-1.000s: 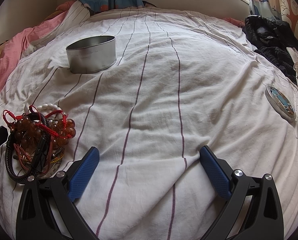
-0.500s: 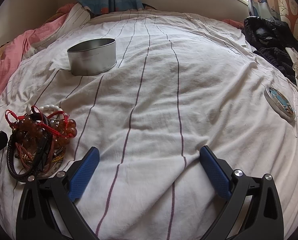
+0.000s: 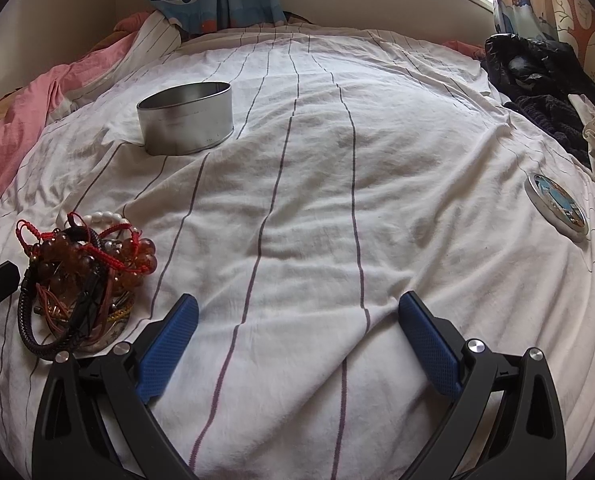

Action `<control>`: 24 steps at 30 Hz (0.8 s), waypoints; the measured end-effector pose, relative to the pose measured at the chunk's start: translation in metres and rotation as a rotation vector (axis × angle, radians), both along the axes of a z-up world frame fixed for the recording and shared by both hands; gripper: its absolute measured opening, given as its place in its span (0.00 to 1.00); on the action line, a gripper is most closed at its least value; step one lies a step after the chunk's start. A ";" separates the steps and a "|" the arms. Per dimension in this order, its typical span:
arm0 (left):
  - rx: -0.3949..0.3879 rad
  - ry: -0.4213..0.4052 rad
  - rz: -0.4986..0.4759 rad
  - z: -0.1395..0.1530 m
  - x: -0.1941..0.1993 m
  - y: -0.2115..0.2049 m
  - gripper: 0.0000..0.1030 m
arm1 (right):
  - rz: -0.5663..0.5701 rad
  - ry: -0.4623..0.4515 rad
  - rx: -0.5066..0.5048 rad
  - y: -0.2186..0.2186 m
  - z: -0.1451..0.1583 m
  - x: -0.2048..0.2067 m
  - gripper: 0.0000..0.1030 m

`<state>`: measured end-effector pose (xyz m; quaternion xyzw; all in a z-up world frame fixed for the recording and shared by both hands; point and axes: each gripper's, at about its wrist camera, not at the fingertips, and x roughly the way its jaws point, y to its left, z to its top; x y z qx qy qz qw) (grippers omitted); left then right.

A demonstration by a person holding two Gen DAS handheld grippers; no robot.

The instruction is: Organize jewelry

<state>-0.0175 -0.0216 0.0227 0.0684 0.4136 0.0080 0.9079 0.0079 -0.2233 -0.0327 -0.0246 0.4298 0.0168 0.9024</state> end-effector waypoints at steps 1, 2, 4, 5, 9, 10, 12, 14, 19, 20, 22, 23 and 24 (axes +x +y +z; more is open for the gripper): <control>0.002 0.000 -0.002 0.000 0.000 0.000 0.94 | 0.000 0.000 0.000 0.000 0.000 0.000 0.93; 0.006 0.000 -0.002 0.000 0.000 -0.001 0.94 | 0.000 0.000 0.000 0.000 0.000 0.000 0.93; 0.012 -0.001 -0.004 0.000 0.000 -0.002 0.94 | 0.000 -0.001 -0.001 0.000 0.000 0.000 0.93; 0.013 0.000 -0.005 0.000 0.000 -0.002 0.94 | 0.000 -0.001 -0.001 0.000 0.000 0.000 0.93; 0.019 0.001 -0.006 -0.001 0.001 -0.002 0.94 | 0.000 -0.001 -0.002 0.000 0.000 -0.001 0.93; 0.017 0.001 -0.006 -0.001 0.001 -0.003 0.94 | 0.000 -0.001 -0.002 0.000 0.000 -0.001 0.93; 0.010 0.003 -0.005 -0.001 0.002 -0.002 0.94 | 0.001 -0.003 -0.002 0.000 0.000 -0.001 0.93; 0.001 0.006 -0.004 -0.001 0.002 -0.001 0.94 | 0.002 0.001 0.011 -0.001 0.000 -0.001 0.93; -0.045 0.019 -0.018 -0.003 0.003 0.002 0.94 | 0.010 -0.037 0.035 -0.002 0.004 -0.005 0.93; -0.057 0.022 -0.019 -0.003 0.003 0.003 0.94 | 0.011 -0.038 0.027 -0.002 0.004 -0.005 0.93; -0.066 0.021 -0.018 -0.003 0.003 0.004 0.94 | 0.013 -0.049 0.055 -0.004 0.005 -0.005 0.93; -0.065 0.020 -0.018 -0.003 0.003 0.004 0.94 | 0.014 -0.055 0.070 -0.004 0.006 -0.005 0.93; -0.060 0.019 -0.015 -0.004 0.003 0.004 0.94 | 0.015 -0.059 0.086 -0.005 0.006 -0.006 0.93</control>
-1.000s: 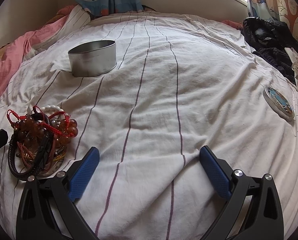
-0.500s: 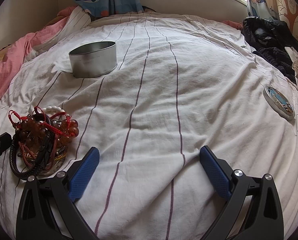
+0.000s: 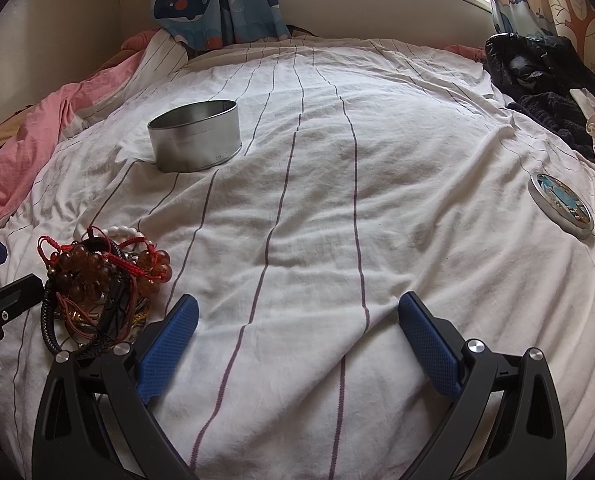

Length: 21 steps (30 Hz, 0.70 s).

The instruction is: Organize jewelry

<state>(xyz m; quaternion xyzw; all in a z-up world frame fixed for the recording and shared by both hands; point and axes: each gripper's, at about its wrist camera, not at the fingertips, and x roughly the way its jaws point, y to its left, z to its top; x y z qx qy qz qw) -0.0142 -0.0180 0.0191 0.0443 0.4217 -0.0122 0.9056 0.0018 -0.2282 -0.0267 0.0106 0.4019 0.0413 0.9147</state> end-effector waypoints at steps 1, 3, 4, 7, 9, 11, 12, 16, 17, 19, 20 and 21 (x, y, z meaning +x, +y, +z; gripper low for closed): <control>0.005 0.000 0.003 0.000 0.000 0.000 0.94 | 0.000 -0.003 0.009 0.000 0.000 0.000 0.93; 0.022 0.000 0.010 -0.001 0.001 0.000 0.94 | 0.001 0.006 0.006 0.000 0.000 0.000 0.93; 0.042 -0.002 0.020 -0.002 0.001 0.000 0.94 | 0.002 0.011 0.011 0.000 0.000 0.000 0.93; 0.077 -0.006 0.049 -0.002 0.002 0.003 0.94 | 0.002 0.025 0.001 0.000 -0.001 0.000 0.93; 0.038 -0.010 0.043 0.001 0.001 0.006 0.94 | 0.002 0.028 -0.007 0.000 -0.001 0.000 0.93; -0.029 -0.026 0.004 0.007 -0.002 0.006 0.94 | 0.002 0.028 -0.007 0.001 -0.001 0.000 0.93; -0.049 -0.033 -0.015 0.009 -0.003 0.004 0.94 | 0.002 0.029 -0.006 0.000 -0.001 0.000 0.93; -0.046 -0.042 -0.055 0.008 -0.001 -0.008 0.94 | 0.002 0.034 -0.010 0.001 -0.001 0.001 0.93; -0.030 -0.037 -0.045 0.006 0.002 -0.010 0.94 | 0.002 0.036 -0.012 0.001 -0.002 0.001 0.93; 0.001 -0.029 -0.001 0.002 0.009 -0.009 0.94 | 0.002 0.035 -0.010 0.000 -0.001 0.000 0.93; 0.001 -0.027 0.028 0.001 0.011 -0.005 0.94 | 0.002 0.034 -0.009 0.001 -0.001 0.001 0.93; -0.002 -0.023 0.072 0.000 0.015 0.002 0.94 | 0.002 0.032 -0.010 0.001 -0.001 0.001 0.93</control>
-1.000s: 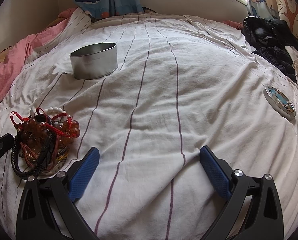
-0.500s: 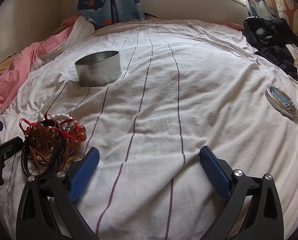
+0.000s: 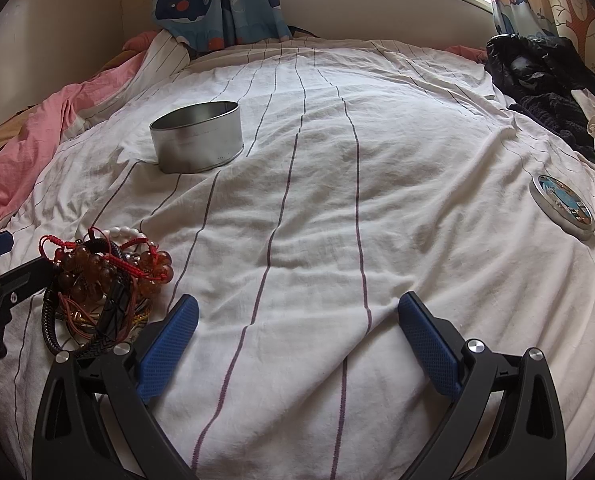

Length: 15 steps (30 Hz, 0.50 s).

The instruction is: Organize jewelry

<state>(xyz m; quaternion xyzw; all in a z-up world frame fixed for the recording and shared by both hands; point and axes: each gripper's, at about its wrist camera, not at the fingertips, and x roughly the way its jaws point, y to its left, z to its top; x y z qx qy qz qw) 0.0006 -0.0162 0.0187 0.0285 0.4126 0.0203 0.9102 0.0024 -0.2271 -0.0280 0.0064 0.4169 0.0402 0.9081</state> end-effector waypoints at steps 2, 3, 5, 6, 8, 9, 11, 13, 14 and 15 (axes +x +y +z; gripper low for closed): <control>-0.015 0.021 0.086 -0.003 0.005 0.018 0.94 | 0.000 0.006 0.002 0.000 0.000 0.000 0.93; -0.023 0.029 0.129 -0.005 0.006 0.027 0.94 | 0.000 0.008 0.003 -0.001 0.000 0.000 0.93; -0.058 0.034 0.182 -0.006 0.004 0.041 0.94 | -0.001 0.009 0.004 0.000 0.000 0.000 0.93; -0.077 0.030 0.193 -0.005 0.001 0.046 0.94 | -0.001 0.010 0.004 0.000 0.000 0.000 0.93; -0.071 0.017 0.194 -0.003 -0.004 0.048 0.94 | -0.001 0.014 0.006 -0.001 0.000 0.000 0.93; -0.052 0.015 0.186 -0.003 -0.005 0.046 0.94 | 0.000 0.013 0.006 -0.001 0.000 0.000 0.93; -0.005 0.005 0.179 -0.001 -0.007 0.042 0.94 | 0.000 0.014 0.007 -0.001 0.000 0.000 0.93; -0.026 -0.014 0.131 0.003 -0.009 0.037 0.94 | 0.000 0.016 0.008 0.000 0.000 0.000 0.93; -0.047 -0.019 0.092 0.006 -0.011 0.033 0.94 | 0.001 0.014 0.009 0.001 0.000 0.000 0.93; -0.057 -0.016 0.057 0.007 -0.012 0.027 0.94 | 0.004 0.007 0.012 0.001 0.000 0.000 0.93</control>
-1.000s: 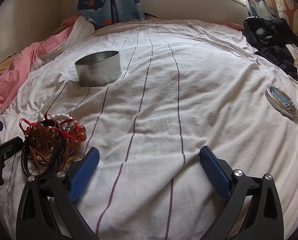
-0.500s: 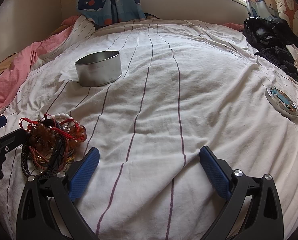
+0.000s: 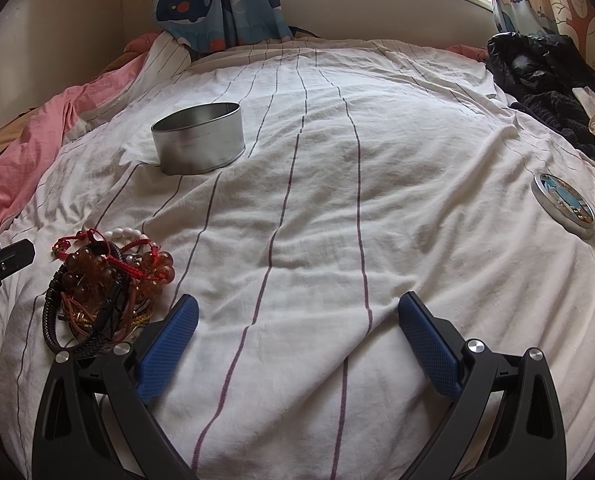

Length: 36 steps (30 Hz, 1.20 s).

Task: Organize jewelry
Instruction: 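Grasp a red string bracelet with the left tool while the right tool grasps another red string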

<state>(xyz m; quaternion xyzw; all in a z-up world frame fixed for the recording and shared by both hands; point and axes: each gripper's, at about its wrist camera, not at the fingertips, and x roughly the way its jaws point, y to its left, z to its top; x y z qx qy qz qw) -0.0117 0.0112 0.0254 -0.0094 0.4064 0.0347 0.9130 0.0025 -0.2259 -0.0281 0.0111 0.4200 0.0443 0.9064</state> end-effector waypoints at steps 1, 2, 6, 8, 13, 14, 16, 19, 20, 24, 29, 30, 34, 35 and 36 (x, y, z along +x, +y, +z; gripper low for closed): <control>-0.008 0.008 -0.038 -0.001 0.000 -0.006 0.94 | 0.002 -0.004 0.008 0.000 0.001 0.000 0.93; -0.025 0.020 -0.081 -0.002 -0.001 -0.011 0.94 | 0.004 -0.008 0.013 0.000 0.001 -0.001 0.93; -0.108 0.068 -0.189 -0.007 -0.003 -0.027 0.94 | 0.011 0.013 0.053 -0.003 0.003 -0.003 0.93; -0.136 0.087 -0.205 -0.010 -0.005 -0.031 0.94 | 0.012 0.031 0.064 -0.004 0.003 -0.002 0.93; -0.217 0.086 -0.219 -0.014 -0.007 -0.032 0.90 | 0.011 0.047 0.068 -0.005 0.003 -0.002 0.93; -0.232 0.083 -0.220 -0.015 -0.006 -0.031 0.86 | 0.011 0.045 0.067 -0.005 0.003 -0.002 0.93; -0.240 0.089 -0.219 -0.017 -0.005 -0.030 0.79 | 0.011 0.041 0.066 -0.004 0.003 -0.002 0.93; -0.211 0.094 -0.224 -0.020 -0.003 -0.032 0.69 | 0.012 0.036 0.064 -0.004 0.003 -0.002 0.93; -0.211 0.091 -0.229 -0.020 -0.003 -0.033 0.68 | 0.012 0.035 0.064 -0.004 0.003 -0.002 0.93; -0.221 0.087 -0.226 -0.019 -0.002 -0.033 0.68 | 0.012 0.029 0.063 -0.004 0.003 -0.003 0.93; -0.191 0.082 -0.235 -0.019 -0.002 -0.038 0.68 | 0.012 0.027 0.063 -0.004 0.003 -0.003 0.93; -0.185 0.080 -0.236 -0.019 -0.002 -0.039 0.68 | 0.012 0.026 0.063 -0.004 0.003 -0.003 0.93; -0.171 0.077 -0.239 -0.019 -0.002 -0.041 0.68 | 0.012 0.025 0.063 -0.004 0.003 -0.002 0.93; -0.169 0.077 -0.241 -0.018 -0.002 -0.041 0.68 | 0.012 0.025 0.063 -0.004 0.003 -0.002 0.93; -0.168 0.077 -0.244 -0.018 -0.002 -0.041 0.68 | 0.012 0.025 0.063 -0.004 0.003 -0.002 0.93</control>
